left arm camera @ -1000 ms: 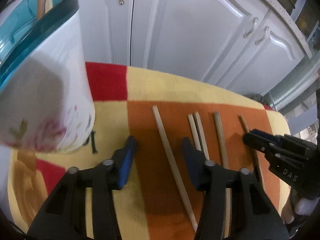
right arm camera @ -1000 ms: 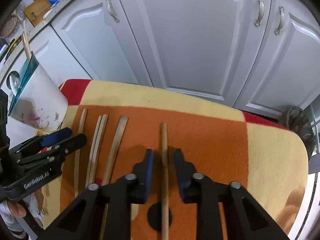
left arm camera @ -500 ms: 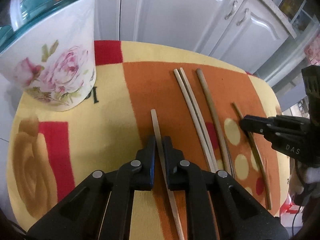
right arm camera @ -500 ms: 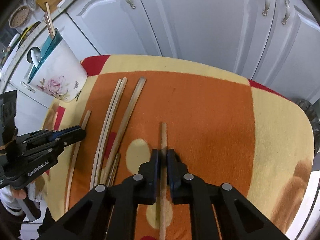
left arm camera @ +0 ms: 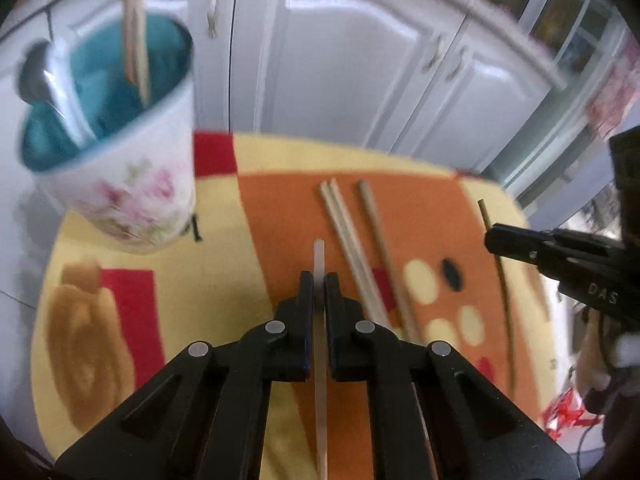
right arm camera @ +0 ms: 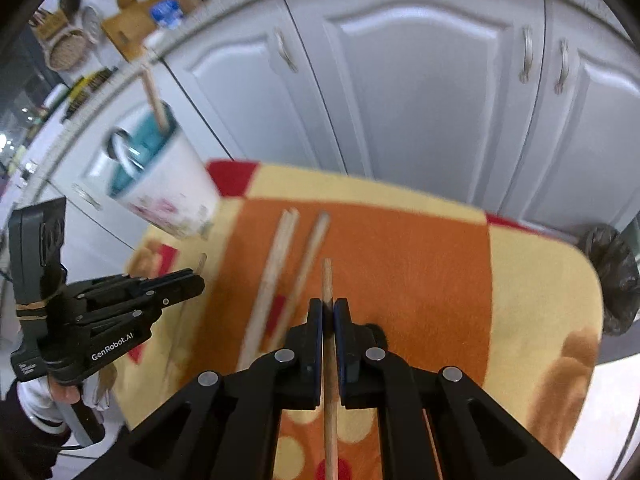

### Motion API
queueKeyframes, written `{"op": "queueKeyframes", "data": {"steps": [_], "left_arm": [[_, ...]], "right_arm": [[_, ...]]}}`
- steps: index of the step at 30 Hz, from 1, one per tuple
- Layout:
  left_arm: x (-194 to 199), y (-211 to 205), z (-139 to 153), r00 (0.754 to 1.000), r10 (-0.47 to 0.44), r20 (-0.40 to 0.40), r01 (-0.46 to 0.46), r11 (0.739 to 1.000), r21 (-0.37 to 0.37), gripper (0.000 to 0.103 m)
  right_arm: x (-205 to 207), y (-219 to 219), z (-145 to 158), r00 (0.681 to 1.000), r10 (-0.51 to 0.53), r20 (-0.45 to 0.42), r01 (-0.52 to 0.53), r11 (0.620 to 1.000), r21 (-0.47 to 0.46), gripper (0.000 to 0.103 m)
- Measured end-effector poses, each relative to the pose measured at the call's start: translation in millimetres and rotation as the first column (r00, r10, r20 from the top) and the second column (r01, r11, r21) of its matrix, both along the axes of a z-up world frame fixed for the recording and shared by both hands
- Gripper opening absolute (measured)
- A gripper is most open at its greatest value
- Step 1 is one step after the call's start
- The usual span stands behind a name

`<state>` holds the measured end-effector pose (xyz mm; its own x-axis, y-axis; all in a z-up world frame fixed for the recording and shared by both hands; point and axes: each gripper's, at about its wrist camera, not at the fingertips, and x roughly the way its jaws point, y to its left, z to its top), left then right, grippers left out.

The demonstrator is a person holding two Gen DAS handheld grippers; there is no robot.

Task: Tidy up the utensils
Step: 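Lift both chopsticks up over the floral holder with both tools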

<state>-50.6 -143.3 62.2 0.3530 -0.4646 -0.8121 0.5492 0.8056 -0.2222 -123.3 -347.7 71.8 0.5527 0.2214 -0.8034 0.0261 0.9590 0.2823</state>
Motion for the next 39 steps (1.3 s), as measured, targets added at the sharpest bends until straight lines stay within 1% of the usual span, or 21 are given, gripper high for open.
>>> {"op": "queueKeyframes", "data": {"steps": [4,8,12,16,21,25,29,33,35,39], "left_arm": [[-16.4,19.8,36.8,0.998,0.010,0.056,-0.005,0.996,-0.084,0.004],[-30.4,44.0,66.0,0.994,0.030,0.107,-0.015,0.991,-0.133,0.004],[-42.8,60.5,87.2,0.988,0.044,0.148,-0.020,0.987,-0.157,0.004],[-48.6,78.0,101.1,0.983,0.064,0.171,-0.032,0.983,-0.180,0.004],[-48.1,106.6,127.0,0.971,0.118,0.208,-0.069,0.971,-0.229,0.004],[-45.2,124.9,144.7,0.957,0.165,0.240,-0.102,0.961,-0.255,0.004],[-39.1,134.5,157.3,0.944,0.202,0.261,-0.130,0.954,-0.271,0.004],[-29.9,145.8,177.7,0.928,0.241,0.284,-0.150,0.939,-0.308,0.004],[-26.1,149.8,189.2,0.917,0.258,0.305,-0.156,0.934,-0.320,0.004],[-14.8,155.8,209.2,0.887,0.299,0.353,-0.179,0.925,-0.334,0.004]], "right_arm": [[-20.2,5.3,39.9,0.995,0.023,0.101,-0.025,0.999,0.021,0.005],[-37.8,14.9,66.6,0.986,0.047,0.161,-0.050,0.999,0.013,0.005],[-47.7,23.5,83.0,0.978,0.066,0.197,-0.067,0.998,-0.001,0.005],[-55.4,32.7,101.5,0.967,0.085,0.239,-0.082,0.996,-0.023,0.005],[-57.3,36.2,121.8,0.955,0.099,0.280,-0.098,0.995,-0.020,0.005],[-55.5,41.9,136.5,0.944,0.114,0.311,-0.111,0.993,-0.025,0.005],[-49.1,49.6,151.7,0.931,0.132,0.340,-0.130,0.991,-0.027,0.005],[-41.7,56.0,166.0,0.920,0.140,0.366,-0.141,0.990,-0.022,0.005],[-35.5,59.7,176.4,0.912,0.144,0.384,-0.149,0.989,-0.019,0.005],[-20.9,67.8,196.5,0.898,0.155,0.412,-0.159,0.987,-0.027,0.005]]}}
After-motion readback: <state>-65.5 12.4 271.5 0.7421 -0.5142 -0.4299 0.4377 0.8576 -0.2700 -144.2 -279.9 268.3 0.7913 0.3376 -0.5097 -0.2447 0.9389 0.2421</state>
